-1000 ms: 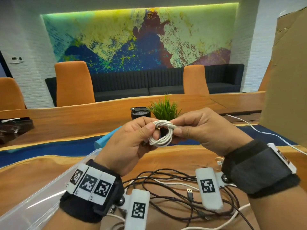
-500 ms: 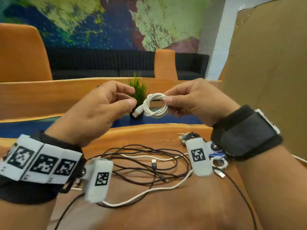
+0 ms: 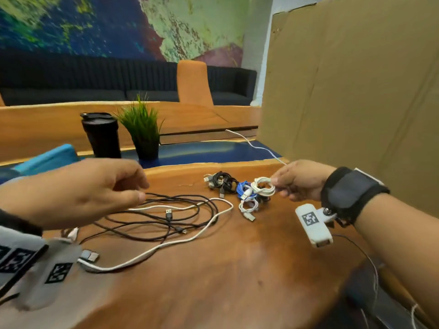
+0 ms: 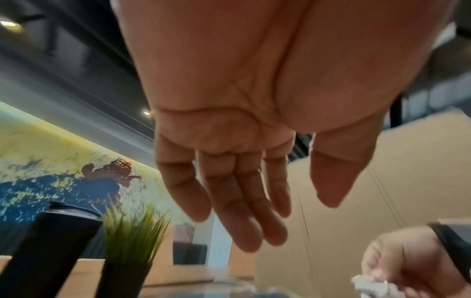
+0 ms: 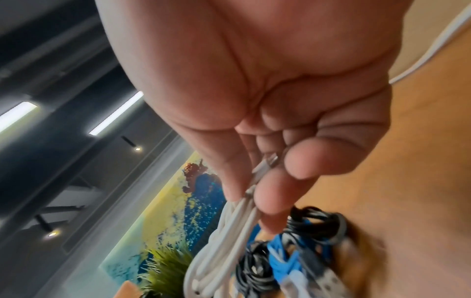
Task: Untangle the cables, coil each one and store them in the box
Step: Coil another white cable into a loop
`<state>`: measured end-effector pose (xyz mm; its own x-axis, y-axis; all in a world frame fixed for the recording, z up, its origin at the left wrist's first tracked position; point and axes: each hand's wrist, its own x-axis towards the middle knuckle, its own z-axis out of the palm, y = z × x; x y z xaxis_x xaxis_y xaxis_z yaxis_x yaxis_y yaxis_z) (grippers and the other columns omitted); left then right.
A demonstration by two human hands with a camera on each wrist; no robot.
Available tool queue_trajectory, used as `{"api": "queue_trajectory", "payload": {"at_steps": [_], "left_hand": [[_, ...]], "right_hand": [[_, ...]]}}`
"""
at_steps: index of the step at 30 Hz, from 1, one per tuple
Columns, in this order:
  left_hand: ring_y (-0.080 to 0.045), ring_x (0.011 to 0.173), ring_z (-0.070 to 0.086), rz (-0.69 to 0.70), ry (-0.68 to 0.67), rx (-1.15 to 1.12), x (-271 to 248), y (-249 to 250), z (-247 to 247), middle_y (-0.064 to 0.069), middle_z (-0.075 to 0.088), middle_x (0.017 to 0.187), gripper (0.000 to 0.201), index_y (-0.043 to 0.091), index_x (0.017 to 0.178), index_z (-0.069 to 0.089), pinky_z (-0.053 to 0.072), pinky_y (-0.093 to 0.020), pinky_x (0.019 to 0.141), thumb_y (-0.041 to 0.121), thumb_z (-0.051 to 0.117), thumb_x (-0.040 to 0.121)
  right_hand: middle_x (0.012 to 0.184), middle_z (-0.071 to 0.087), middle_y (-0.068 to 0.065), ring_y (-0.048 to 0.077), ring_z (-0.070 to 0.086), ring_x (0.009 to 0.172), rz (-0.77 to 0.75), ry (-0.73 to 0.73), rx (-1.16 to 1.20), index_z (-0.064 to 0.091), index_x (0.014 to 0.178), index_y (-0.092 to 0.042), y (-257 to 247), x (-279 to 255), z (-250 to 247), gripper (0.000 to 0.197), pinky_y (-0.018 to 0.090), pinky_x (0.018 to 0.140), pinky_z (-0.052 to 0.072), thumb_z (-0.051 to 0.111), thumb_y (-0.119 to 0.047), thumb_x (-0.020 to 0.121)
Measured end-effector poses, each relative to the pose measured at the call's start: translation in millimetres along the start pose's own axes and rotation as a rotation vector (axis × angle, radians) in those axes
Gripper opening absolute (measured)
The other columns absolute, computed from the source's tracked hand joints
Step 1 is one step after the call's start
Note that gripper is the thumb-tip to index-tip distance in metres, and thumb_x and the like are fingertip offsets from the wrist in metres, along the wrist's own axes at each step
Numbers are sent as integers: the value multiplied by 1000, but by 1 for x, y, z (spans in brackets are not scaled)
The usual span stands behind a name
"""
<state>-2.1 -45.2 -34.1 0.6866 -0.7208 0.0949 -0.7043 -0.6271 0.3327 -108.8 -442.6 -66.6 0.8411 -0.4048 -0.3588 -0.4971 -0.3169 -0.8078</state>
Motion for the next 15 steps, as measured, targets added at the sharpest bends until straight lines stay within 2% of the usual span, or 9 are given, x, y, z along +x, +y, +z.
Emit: {"api": "queue_trajectory", "payload": {"at_steps": [1, 3, 5, 7, 8, 10, 12, 14, 15], "left_hand": [[7, 80, 64, -2, -57, 36, -4, 1, 1, 31, 67, 90, 46, 59, 96, 57, 54, -26, 74, 89, 43, 64], [10, 81, 62, -43, -185, 112, -14, 10, -2, 25, 68, 86, 19, 53, 94, 58, 50, -16, 70, 67, 56, 82], [10, 81, 59, -54, -251, 210, -13, 13, -3, 20, 65, 85, 7, 43, 100, 60, 44, -9, 66, 47, 58, 94], [0, 82, 59, -101, -268, 263, -16, -3, -5, 19, 63, 89, 7, 36, 103, 62, 41, -11, 66, 38, 59, 96], [-5, 85, 59, -127, -256, 280, -18, -13, -8, 17, 63, 91, 8, 34, 103, 63, 42, -17, 69, 34, 60, 96], [-9, 86, 59, -184, -233, 304, -25, -31, -14, 14, 64, 91, 12, 29, 106, 66, 43, -19, 69, 27, 61, 95], [-7, 82, 58, -247, -229, 313, -34, -43, -21, 17, 62, 86, 14, 28, 106, 68, 44, -18, 68, 25, 61, 94], [-10, 85, 60, -283, -237, 339, -41, -50, -22, 14, 64, 87, 15, 29, 104, 70, 50, -26, 77, 26, 63, 92], [-12, 88, 62, -297, -250, 366, -44, -51, -19, 11, 67, 90, 14, 29, 103, 70, 53, -31, 82, 28, 64, 91]], "right_hand": [[68, 63, 8, 11, 54, 49, 37, -29, 5, 66, 93, -5, 8, -1, 0, 8, 18, 41, 41, 58, -6, 94], [66, 63, 8, 10, 53, 46, 84, -79, -10, 65, 93, -2, 20, 1, 6, 11, 18, 38, 40, 54, -4, 96], [66, 64, 10, 12, 53, 45, 89, -64, -97, 66, 94, 1, 28, 2, 9, 11, 18, 38, 39, 56, -5, 95], [65, 64, 12, 16, 51, 46, 57, -51, -322, 68, 91, 4, 26, 2, 22, 15, 18, 40, 37, 62, -9, 92], [62, 65, 12, 18, 51, 45, 23, -33, -445, 71, 87, 2, 23, 1, 29, 16, 20, 42, 37, 65, -13, 91], [54, 66, 9, 20, 54, 42, -56, 55, -681, 75, 72, -10, 15, -1, 40, 20, 26, 45, 44, 71, -23, 87], [53, 67, 1, 20, 61, 48, -84, 133, -925, 72, 60, -26, 21, 26, 32, 31, 35, 57, 56, 72, -50, 80], [55, 63, -8, 14, 59, 56, -272, 192, -1190, 65, 53, -39, 31, 63, 11, 45, 38, 63, 56, 56, -81, 66], [55, 61, -12, 12, 57, 58, -300, 187, -1242, 63, 53, -43, 22, 60, 12, 39, 36, 62, 54, 53, -79, 63]]}}
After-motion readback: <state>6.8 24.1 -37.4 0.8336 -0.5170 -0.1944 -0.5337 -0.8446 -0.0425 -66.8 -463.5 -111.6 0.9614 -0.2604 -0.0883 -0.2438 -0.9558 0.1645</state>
